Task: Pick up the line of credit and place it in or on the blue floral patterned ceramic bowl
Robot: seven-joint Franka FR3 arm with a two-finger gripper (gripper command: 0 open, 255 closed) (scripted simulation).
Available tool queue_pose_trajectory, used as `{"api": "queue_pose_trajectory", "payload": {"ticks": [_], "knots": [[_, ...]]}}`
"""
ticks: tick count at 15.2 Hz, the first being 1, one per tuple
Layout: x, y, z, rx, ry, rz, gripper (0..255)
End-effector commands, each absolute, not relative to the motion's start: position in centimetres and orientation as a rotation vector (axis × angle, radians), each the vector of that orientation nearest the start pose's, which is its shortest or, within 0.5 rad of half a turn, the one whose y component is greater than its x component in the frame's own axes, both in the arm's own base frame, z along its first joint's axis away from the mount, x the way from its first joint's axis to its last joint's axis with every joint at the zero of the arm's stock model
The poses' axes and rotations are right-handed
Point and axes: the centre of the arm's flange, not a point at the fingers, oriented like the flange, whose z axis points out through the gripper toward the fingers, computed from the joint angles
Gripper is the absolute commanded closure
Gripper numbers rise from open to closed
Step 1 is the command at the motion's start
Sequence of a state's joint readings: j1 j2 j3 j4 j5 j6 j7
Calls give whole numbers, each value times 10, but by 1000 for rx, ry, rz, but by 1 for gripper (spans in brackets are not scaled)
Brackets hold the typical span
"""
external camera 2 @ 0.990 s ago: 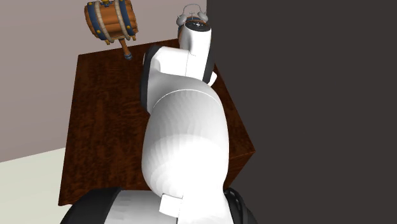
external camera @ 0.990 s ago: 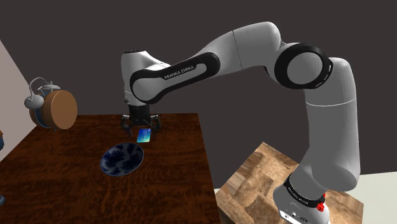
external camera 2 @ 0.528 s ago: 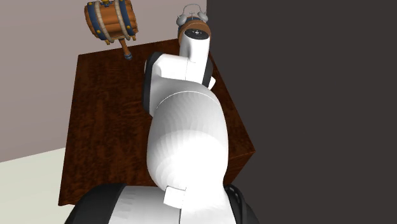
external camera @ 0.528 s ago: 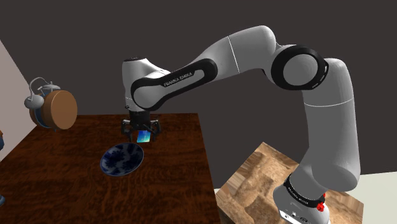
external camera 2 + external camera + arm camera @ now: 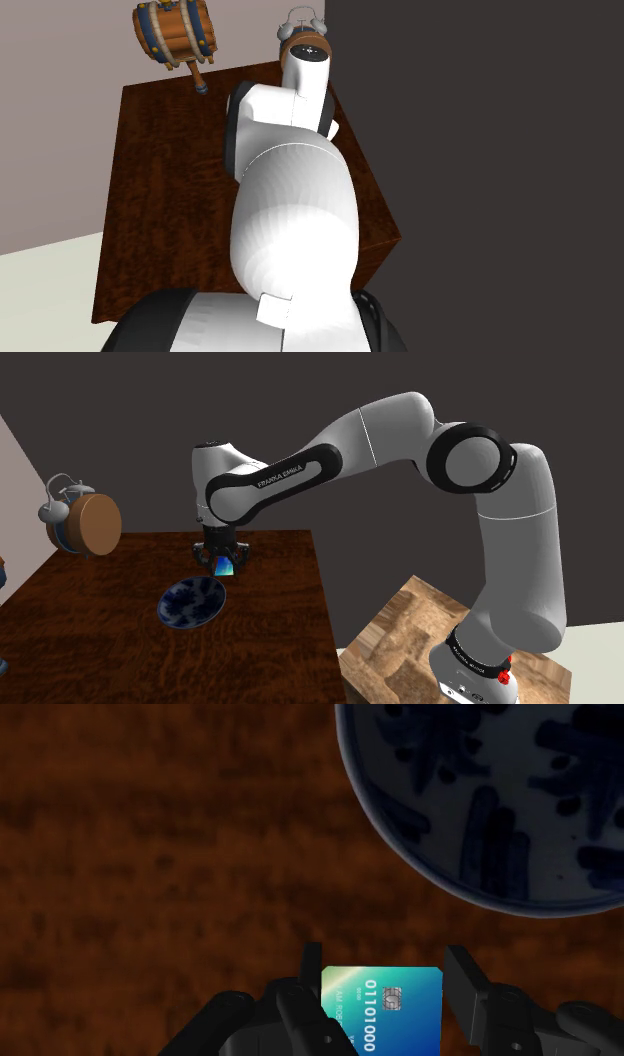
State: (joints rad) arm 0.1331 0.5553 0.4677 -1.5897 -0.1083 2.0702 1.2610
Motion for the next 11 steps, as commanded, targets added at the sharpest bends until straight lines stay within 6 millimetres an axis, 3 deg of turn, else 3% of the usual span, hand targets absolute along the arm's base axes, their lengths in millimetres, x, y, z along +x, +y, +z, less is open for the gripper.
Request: {"api": "queue_pose_trajectory", "payload": {"ticks": [1,7,11], "knots": [[591,345,336,-2893,1001,197,255],[591,345,336,-2893,1001,197,255],[591,345,357,-2893,1001,197,255]]}}
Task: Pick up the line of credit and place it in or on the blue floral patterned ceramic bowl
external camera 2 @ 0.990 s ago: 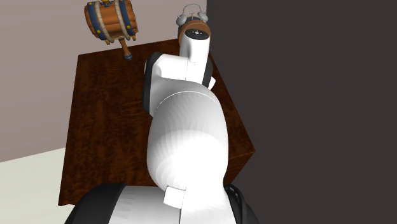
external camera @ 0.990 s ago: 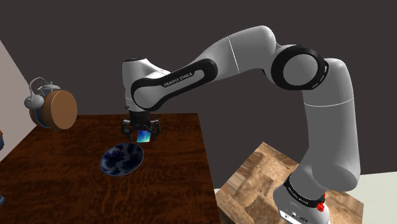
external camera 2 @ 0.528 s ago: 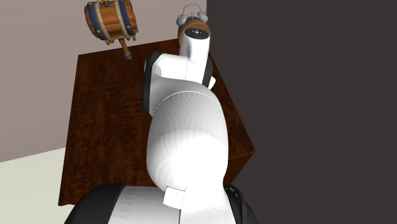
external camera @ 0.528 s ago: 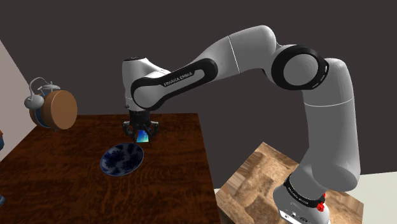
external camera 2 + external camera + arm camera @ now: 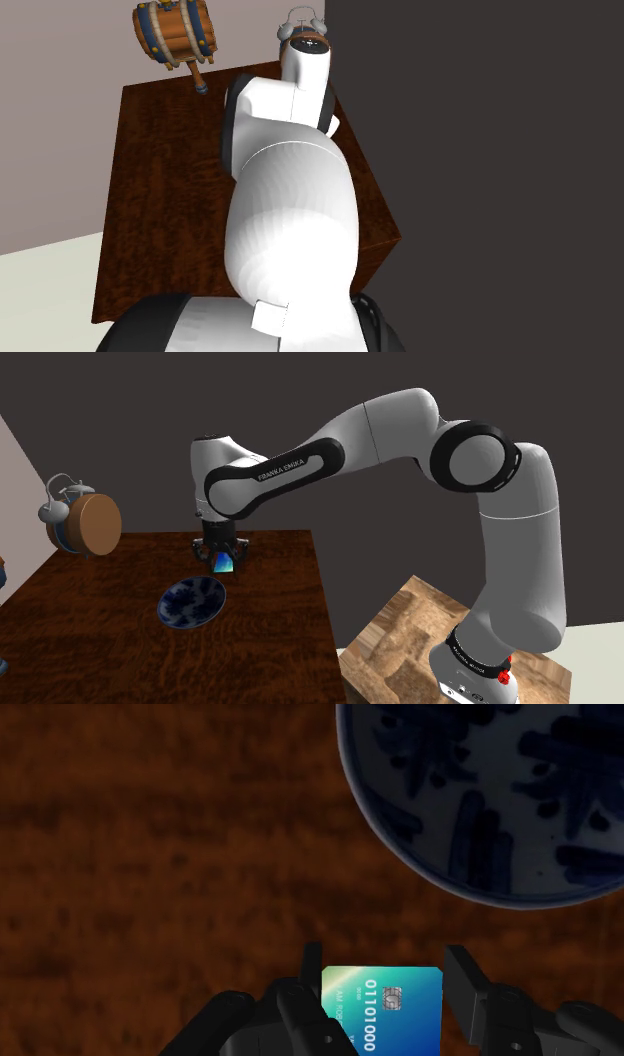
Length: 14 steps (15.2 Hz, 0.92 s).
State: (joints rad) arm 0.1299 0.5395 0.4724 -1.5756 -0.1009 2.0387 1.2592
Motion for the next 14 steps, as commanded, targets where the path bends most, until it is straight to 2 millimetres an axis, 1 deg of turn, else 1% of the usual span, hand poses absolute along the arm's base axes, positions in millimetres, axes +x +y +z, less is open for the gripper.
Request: {"api": "queue_pose_trajectory", "payload": {"ticks": [1,14], "knots": [[591,345,362,-2893,1001,197,255],[591,345,431,-2893,1001,197,255]]}}
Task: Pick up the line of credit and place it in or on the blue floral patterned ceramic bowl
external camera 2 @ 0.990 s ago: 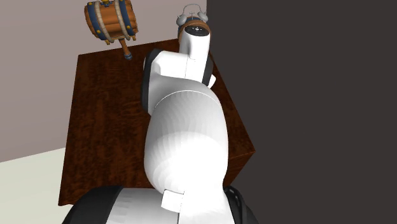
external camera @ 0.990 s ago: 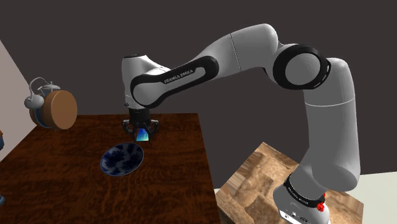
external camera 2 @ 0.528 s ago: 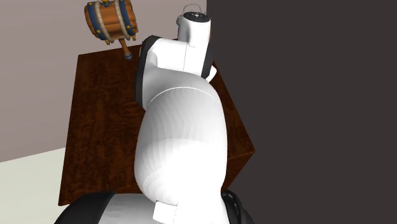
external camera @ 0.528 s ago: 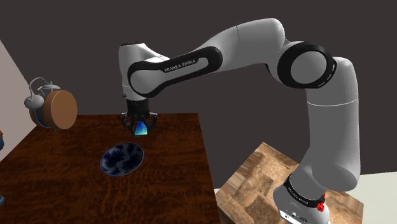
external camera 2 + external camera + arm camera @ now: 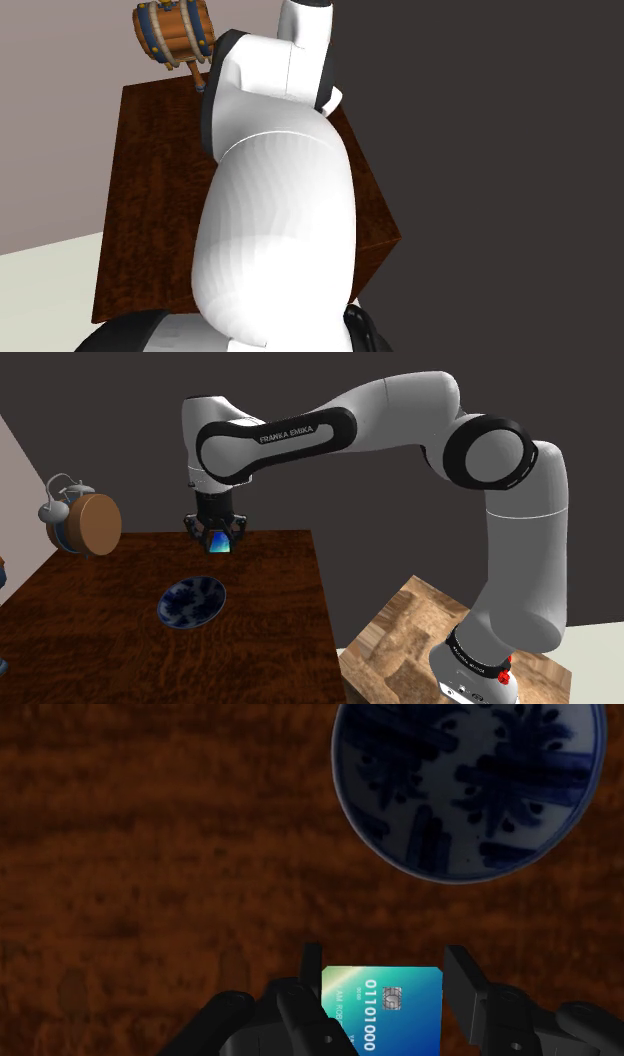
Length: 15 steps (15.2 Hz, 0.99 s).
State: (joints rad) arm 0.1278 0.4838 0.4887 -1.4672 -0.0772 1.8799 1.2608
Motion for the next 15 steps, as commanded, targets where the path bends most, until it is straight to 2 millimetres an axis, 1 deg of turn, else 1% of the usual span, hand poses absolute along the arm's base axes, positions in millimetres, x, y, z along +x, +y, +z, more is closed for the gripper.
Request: {"api": "queue_pose_trajectory", "payload": {"ticks": [1,3,4,14,15], "knots": [[591,345,436,-2893,1001,197,255],[591,345,447,-2893,1001,197,255],[591,345,447,-2893,1001,197,255],[520,456,458,-2893,1001,197,255],[508,475,460,-2893,1001,197,255]]}}
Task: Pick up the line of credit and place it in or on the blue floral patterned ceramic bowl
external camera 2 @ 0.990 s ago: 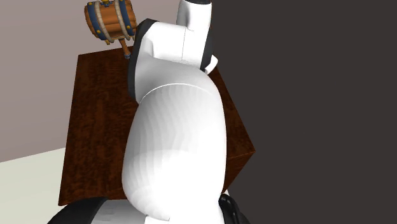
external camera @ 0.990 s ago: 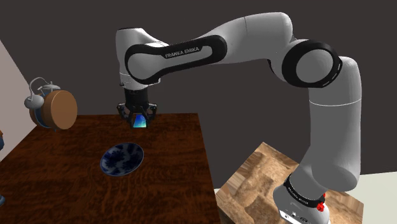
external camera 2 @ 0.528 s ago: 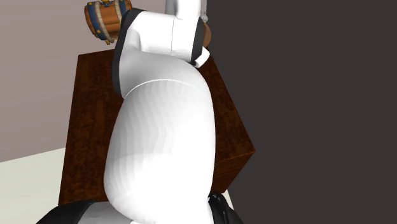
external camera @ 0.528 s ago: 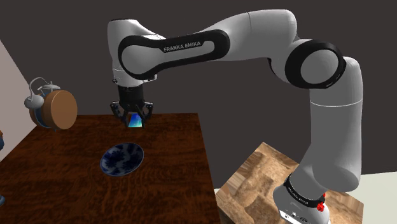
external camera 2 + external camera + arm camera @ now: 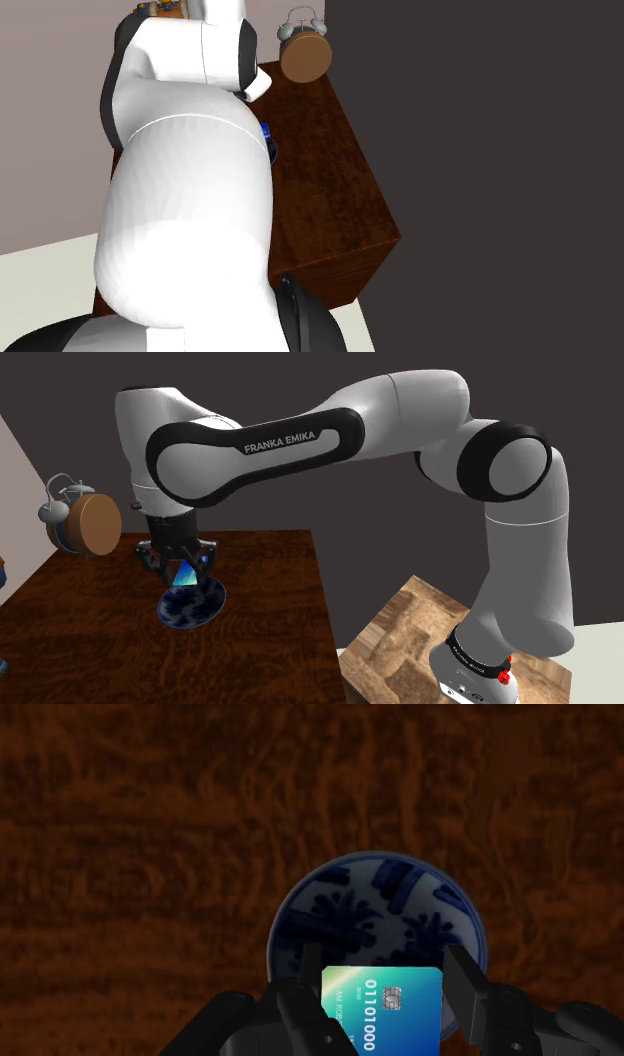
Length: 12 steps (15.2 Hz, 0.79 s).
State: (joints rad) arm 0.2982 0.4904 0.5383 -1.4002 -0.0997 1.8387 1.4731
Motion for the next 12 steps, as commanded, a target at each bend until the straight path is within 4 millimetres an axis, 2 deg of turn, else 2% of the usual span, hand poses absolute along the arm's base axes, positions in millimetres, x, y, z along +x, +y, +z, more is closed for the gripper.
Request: {"api": "queue_pose_trajectory", "payload": {"ticks": [1,12], "knots": [[508,475,454,-2893,1001,197,255],[508,475,396,-2893,1001,197,255]]}}
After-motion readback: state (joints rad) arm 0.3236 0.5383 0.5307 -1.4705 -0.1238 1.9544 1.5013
